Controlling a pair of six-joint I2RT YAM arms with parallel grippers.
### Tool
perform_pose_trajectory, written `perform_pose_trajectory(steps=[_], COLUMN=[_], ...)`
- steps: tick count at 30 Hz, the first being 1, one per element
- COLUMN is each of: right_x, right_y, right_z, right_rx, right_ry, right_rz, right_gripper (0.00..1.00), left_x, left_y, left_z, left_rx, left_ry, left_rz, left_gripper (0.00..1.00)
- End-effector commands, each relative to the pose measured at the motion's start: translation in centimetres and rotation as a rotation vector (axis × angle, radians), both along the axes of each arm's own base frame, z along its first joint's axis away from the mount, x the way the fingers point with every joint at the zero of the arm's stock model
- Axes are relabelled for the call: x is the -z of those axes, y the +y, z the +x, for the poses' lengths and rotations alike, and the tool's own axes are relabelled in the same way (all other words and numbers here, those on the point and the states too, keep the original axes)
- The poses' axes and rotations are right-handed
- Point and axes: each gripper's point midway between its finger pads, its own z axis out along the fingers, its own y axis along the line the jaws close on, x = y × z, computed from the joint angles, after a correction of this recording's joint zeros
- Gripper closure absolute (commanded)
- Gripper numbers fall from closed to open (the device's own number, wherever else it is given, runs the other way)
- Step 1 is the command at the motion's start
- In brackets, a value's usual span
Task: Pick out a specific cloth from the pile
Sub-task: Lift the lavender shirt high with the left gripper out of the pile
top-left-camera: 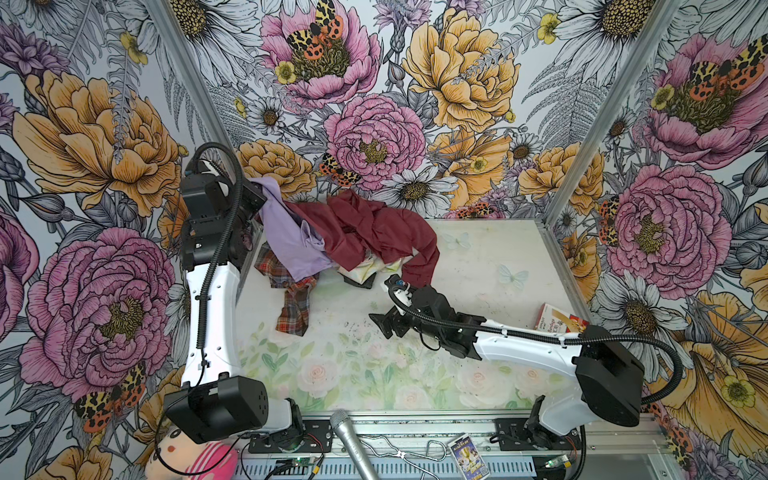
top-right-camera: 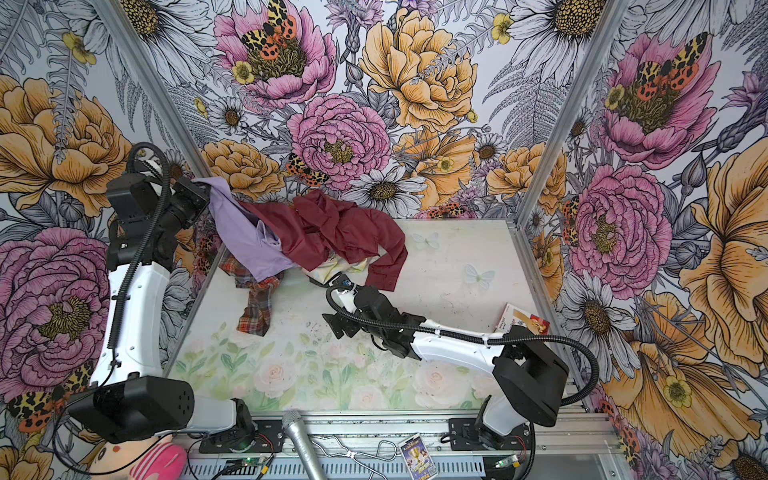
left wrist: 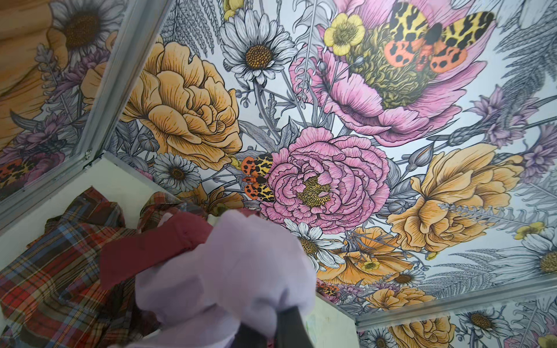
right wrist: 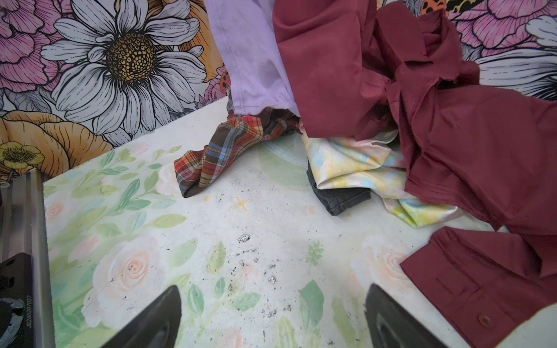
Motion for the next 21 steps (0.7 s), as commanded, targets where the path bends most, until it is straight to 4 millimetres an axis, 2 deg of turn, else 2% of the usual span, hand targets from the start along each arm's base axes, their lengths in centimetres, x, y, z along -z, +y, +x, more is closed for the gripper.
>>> perform_pose_trajectory(steps=[1, 7, 12, 15, 21], right_x=[-3.2, -4.9, -7.1, -8.4, -10.1], right_y=[-0.2, 0.2, 1.2, 1.8, 3.0], right_z=[0.5, 0.7, 1.2, 1.7, 2.4], right_rx=[0.014, 0.006, -0.008, -0.013, -0.023], right_ry=[-0.052, -0.075, -0.101, -0.109, -0.102], right_rz=[0.040, 0.052, 0.076, 0.102, 0.146], right_gripper=[0.04, 0.04, 0.04, 0.03, 0.03], left_x=[-3.3, -7.7, -10.3, -11.0, -11.2], left_y=[-0.1, -0.7, -2.3, -3.5, -4.6], left_z=[-0.1, -0.5, -1.2, -1.8, -2.3], left_rx=[0.016, 0.039, 0.084, 0.115, 0.155], left_ry=[-0.075, -0.166, -0.219, -0.232, -0.237], left_rz=[-0.007, -0.016, -0.019, -0.008, -0.008], left_gripper=[1.00, 1.00, 1.00, 1.00, 1.00])
